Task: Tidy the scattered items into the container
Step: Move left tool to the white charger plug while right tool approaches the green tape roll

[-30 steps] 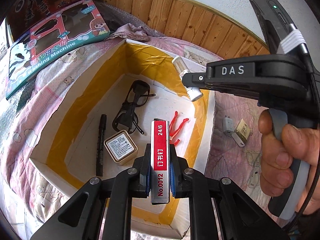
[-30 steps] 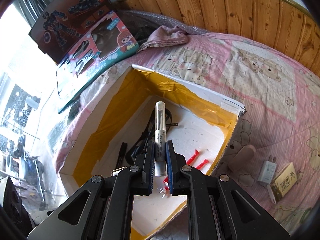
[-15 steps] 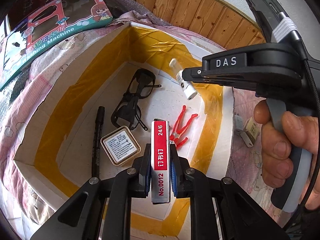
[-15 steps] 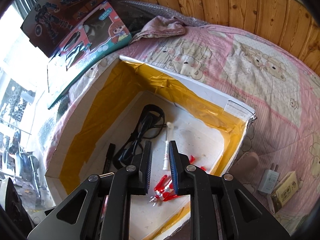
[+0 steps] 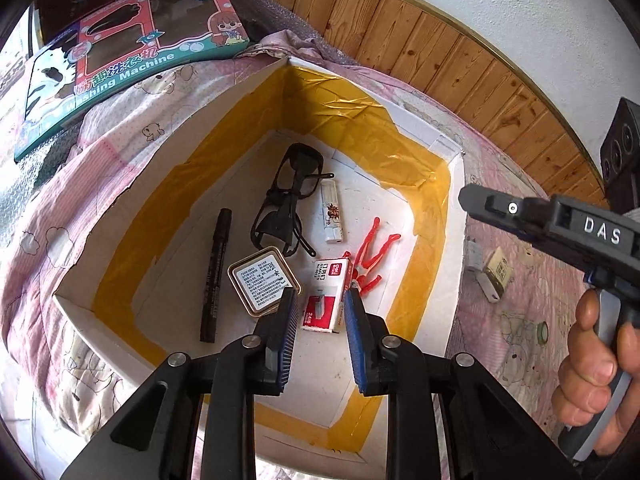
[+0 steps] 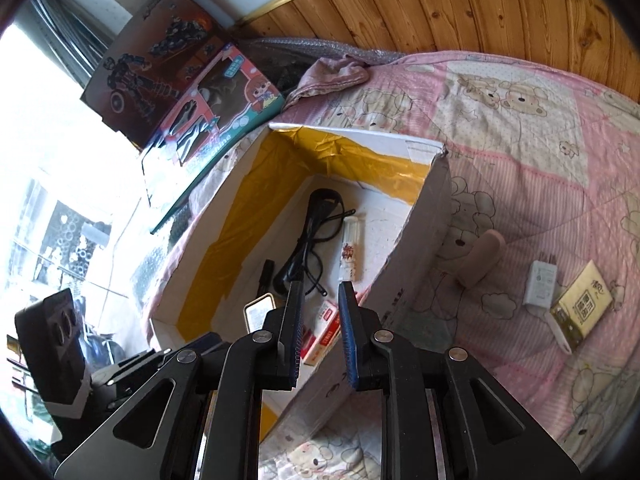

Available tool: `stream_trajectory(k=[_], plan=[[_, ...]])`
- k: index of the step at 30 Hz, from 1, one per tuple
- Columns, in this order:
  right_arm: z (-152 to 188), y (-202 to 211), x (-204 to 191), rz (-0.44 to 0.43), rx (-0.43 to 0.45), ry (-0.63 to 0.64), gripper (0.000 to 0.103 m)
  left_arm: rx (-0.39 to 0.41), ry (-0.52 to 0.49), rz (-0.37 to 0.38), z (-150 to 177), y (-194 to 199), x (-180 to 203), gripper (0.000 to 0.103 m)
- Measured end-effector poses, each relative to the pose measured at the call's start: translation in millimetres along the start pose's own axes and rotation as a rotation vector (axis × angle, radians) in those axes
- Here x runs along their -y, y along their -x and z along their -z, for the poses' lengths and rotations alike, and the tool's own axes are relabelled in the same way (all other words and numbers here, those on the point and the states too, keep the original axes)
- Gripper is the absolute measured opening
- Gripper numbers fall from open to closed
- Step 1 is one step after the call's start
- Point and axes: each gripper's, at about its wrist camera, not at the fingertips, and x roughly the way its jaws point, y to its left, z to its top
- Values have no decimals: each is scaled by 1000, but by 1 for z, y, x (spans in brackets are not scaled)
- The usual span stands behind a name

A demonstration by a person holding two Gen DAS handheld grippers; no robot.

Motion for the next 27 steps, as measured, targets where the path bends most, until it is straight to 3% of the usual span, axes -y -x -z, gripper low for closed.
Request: stream_trajectory(k=[4,11,13,15,27], plan=[[29,18,9,-51,22,-56,20,37,-40,-1,4,17,20,25],[75,64,48,-50,103,-198,20,57,-197,33,10,39,81,26],[83,75,59,-31,119,-226,20,60,-235,39,11,41,99,28],[90,87,72,-18,136,-250,20,61,-264,45,12,40,116,39],[143,146,159,121,225,-421,20,-17,-385,121,12,-6,181,45]])
